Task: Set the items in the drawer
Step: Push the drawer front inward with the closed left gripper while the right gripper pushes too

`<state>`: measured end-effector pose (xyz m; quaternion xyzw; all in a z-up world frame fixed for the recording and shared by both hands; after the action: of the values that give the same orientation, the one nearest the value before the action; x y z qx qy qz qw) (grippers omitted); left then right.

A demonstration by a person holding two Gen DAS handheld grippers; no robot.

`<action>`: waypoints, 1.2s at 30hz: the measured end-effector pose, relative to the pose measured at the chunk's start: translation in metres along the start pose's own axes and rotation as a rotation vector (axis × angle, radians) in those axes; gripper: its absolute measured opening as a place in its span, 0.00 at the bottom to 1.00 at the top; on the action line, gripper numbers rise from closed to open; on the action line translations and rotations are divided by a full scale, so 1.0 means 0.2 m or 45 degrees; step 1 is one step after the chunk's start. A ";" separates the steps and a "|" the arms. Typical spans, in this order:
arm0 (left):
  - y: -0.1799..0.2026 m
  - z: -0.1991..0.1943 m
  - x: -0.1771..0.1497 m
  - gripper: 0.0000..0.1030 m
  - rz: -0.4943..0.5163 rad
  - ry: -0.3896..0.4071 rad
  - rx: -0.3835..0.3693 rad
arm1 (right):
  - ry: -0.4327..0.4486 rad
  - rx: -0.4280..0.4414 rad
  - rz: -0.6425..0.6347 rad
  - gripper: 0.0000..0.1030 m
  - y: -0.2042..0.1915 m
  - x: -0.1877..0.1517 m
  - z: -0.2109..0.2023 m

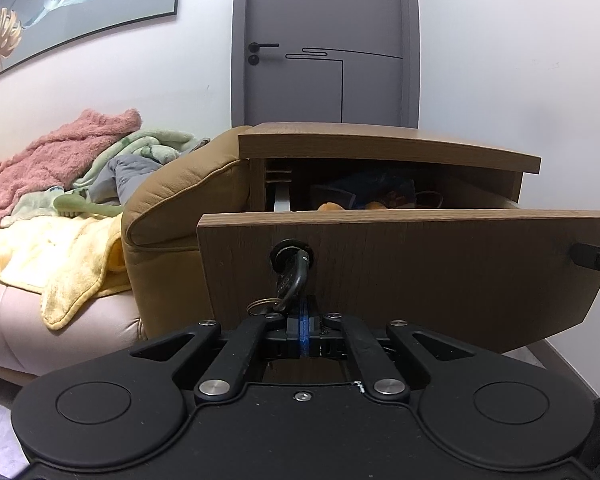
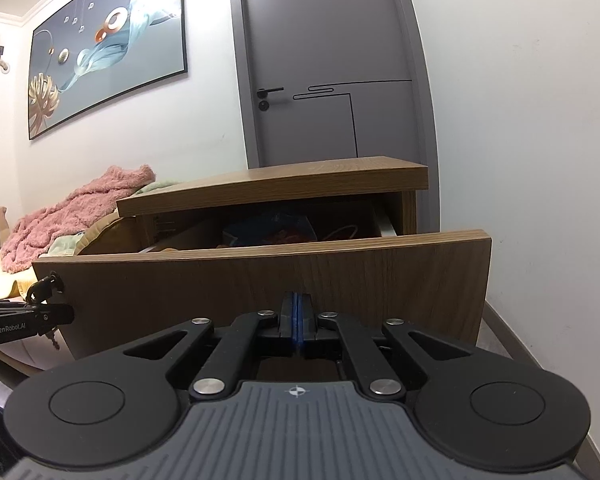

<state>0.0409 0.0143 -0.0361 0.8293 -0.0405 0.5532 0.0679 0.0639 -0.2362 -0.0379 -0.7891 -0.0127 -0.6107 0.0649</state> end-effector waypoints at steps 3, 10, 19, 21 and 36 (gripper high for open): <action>0.00 0.01 0.01 0.02 0.000 -0.012 0.004 | -0.003 0.003 0.003 0.01 0.00 0.00 0.01; -0.01 0.06 0.04 0.02 -0.017 -0.046 0.005 | -0.014 0.007 0.015 0.01 0.01 0.02 0.05; -0.04 0.15 0.07 0.02 -0.030 -0.071 0.013 | -0.020 0.006 0.013 0.01 0.01 0.04 0.12; -0.04 0.17 0.08 0.02 -0.029 -0.074 0.019 | -0.019 0.003 0.012 0.01 0.01 0.05 0.14; -0.11 0.37 0.16 0.02 0.009 -0.081 0.060 | -0.007 -0.009 0.009 0.01 0.01 0.08 0.33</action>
<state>0.1233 0.0251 -0.0369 0.8477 -0.0326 0.5276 0.0450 0.1324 -0.2312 -0.0385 -0.7910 -0.0080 -0.6083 0.0641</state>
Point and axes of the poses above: each gripper's, at about its wrist camera, not at the fingertips, and z roughly the way its jaws point, y to its right, x to its top, the point moved 5 cm from there along z, roughly the way its jaws point, and after that the axes turned 11 degrees about -x, right-handed, at the moved point
